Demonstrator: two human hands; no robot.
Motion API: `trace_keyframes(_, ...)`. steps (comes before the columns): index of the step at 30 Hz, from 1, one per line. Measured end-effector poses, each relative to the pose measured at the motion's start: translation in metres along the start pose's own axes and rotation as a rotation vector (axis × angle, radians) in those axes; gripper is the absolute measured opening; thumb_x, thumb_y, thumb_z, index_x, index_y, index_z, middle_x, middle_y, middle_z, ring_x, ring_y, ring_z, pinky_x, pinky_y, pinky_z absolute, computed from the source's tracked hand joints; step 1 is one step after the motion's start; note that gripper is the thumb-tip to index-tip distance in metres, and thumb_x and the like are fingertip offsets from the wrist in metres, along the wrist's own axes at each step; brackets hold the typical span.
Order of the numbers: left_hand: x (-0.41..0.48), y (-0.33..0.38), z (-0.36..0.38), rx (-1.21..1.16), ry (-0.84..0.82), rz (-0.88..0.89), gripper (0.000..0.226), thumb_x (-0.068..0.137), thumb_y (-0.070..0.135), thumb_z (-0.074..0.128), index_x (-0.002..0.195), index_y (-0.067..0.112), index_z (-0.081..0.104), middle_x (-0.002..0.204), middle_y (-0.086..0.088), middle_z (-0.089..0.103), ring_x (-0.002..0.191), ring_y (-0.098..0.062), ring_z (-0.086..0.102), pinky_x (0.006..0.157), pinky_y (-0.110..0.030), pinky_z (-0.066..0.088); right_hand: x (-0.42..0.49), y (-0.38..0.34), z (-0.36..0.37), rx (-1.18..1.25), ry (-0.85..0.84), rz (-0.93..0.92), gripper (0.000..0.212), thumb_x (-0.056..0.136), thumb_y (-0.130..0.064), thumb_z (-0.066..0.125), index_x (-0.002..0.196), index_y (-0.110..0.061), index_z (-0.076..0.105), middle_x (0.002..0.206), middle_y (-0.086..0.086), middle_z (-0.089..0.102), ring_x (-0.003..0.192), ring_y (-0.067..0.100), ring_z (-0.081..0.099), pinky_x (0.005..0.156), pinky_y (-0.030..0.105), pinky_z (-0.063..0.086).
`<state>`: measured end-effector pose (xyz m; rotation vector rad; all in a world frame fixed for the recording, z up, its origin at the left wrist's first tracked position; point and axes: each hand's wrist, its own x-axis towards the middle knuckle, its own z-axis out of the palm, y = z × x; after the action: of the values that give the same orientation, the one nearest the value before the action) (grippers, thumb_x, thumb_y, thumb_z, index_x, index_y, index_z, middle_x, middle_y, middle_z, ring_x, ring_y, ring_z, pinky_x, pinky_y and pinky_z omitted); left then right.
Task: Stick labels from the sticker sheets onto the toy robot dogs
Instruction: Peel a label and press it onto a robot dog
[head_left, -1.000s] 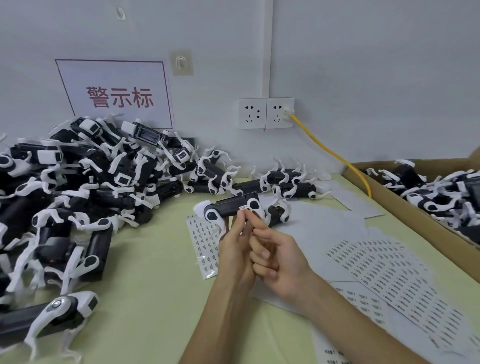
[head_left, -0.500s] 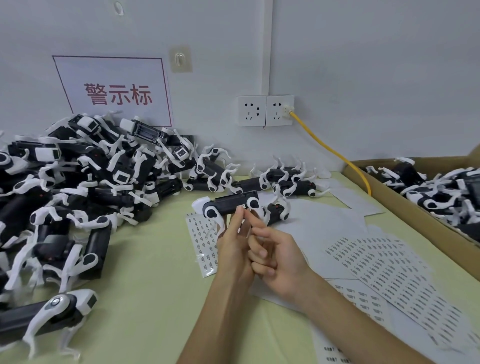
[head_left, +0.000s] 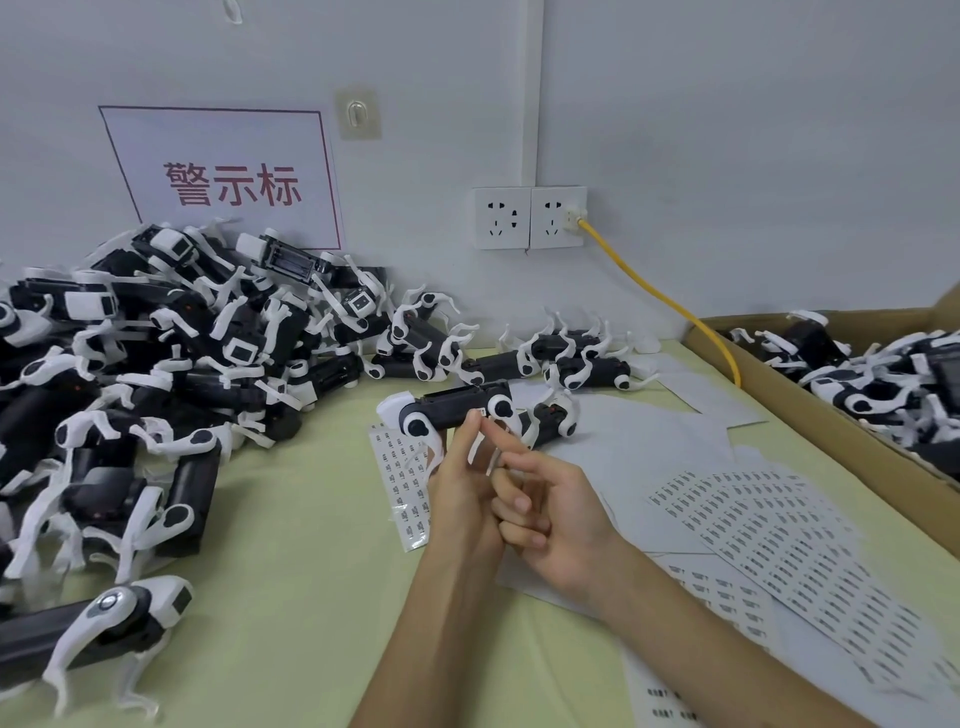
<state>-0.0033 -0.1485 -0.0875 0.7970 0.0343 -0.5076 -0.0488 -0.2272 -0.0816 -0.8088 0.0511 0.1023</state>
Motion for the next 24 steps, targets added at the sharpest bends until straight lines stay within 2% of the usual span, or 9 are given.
trace_keyframes(5,-0.0003,0.0004,-0.0007,-0.015,0.036,0.020,0.032,0.060,0.054,0.083,0.062,0.023,0.076,0.071,-0.001,0.072,0.038,-0.020,0.053,0.039,-0.024,0.044,-0.0003,0.0005,-0.0001,0.002,-0.001,0.004,0.047,0.081,-0.016,0.057,0.124,-0.022,0.075,0.052,0.000,0.030,0.037,0.007,0.020,0.030,0.018,0.020)
trace_keyframes(8,-0.0038,0.0006,0.0018,-0.024,0.073,0.034,0.031,0.064,0.050,0.083,0.070,0.021,0.076,0.075,-0.001,0.074,0.044,-0.021,0.056,0.042,-0.026,0.048,0.0002,0.0006,-0.0003,0.000,0.008,-0.001,0.045,0.082,-0.017,0.055,0.123,-0.021,0.075,0.052,0.000,0.032,0.037,0.007,0.019,0.030,0.018,0.020)
trace_keyframes(12,-0.0041,0.0017,0.0045,-0.075,0.161,0.047,0.054,0.075,0.040,0.083,0.114,0.007,0.069,0.111,-0.007,0.076,0.078,-0.028,0.062,0.059,-0.032,0.051,0.0015,0.0009,-0.0002,-0.001,0.025,-0.014,0.044,0.082,-0.017,0.054,0.121,-0.020,0.076,0.052,0.000,0.032,0.036,0.007,0.019,0.030,0.018,0.020)
trace_keyframes(14,-0.0029,0.0016,0.0050,-0.102,0.188,0.064,0.069,0.084,0.035,0.080,0.141,0.005,0.055,0.133,-0.015,0.068,0.099,-0.029,0.056,0.068,-0.036,0.047,0.0020,0.0011,-0.0002,0.001,0.033,-0.021,0.043,0.083,-0.018,0.054,0.120,-0.020,0.077,0.052,0.000,0.033,0.035,0.007,0.020,0.030,0.018,0.020)
trace_keyframes(15,-0.0026,0.0011,0.0048,-0.109,0.191,0.070,0.073,0.086,0.034,0.079,0.147,0.007,0.049,0.137,-0.016,0.066,0.101,-0.029,0.055,0.070,-0.037,0.046,0.0025,0.0012,-0.0004,0.004,0.036,-0.025,0.043,0.084,-0.018,0.054,0.119,-0.020,0.077,0.053,0.000,0.034,0.035,0.007,0.020,0.030,0.018,0.020)
trace_keyframes(18,-0.0045,0.0009,0.0071,-0.100,0.200,0.075,0.073,0.086,0.034,0.079,0.146,0.005,0.050,0.128,-0.016,0.071,0.091,-0.031,0.060,0.065,-0.036,0.048,0.0035,0.0020,-0.0012,0.018,0.043,-0.033,0.042,0.085,-0.018,0.053,0.121,-0.019,0.076,0.054,0.000,0.034,0.035,0.007,0.020,0.030,0.019,0.019)
trace_keyframes(21,-0.0060,0.0008,0.0078,-0.073,0.191,0.077,0.062,0.079,0.037,0.082,0.127,0.004,0.061,0.110,-0.013,0.073,0.068,-0.028,0.058,0.054,-0.031,0.051,0.0032,0.0030,-0.0019,0.036,0.052,-0.043,0.041,0.089,-0.018,0.051,0.123,-0.018,0.075,0.055,0.000,0.034,0.036,0.008,0.020,0.030,0.019,0.019)
trace_keyframes(22,-0.0066,0.0006,0.0078,-0.071,0.191,0.081,0.061,0.078,0.037,0.082,0.126,0.005,0.061,0.110,-0.014,0.074,0.068,-0.029,0.059,0.053,-0.030,0.052,0.0030,0.0033,-0.0018,0.042,0.054,-0.045,0.041,0.090,-0.018,0.051,0.123,-0.018,0.075,0.055,0.000,0.034,0.036,0.008,0.021,0.030,0.019,0.019)
trace_keyframes(24,-0.0056,-0.0005,0.0075,-0.079,0.212,0.096,0.066,0.082,0.035,0.082,0.136,0.005,0.057,0.117,-0.017,0.075,0.083,-0.032,0.065,0.060,-0.032,0.054,0.0027,0.0033,-0.0013,0.044,0.059,-0.046,0.041,0.090,-0.019,0.052,0.123,-0.017,0.075,0.056,0.000,0.034,0.036,0.008,0.021,0.030,0.019,0.020)
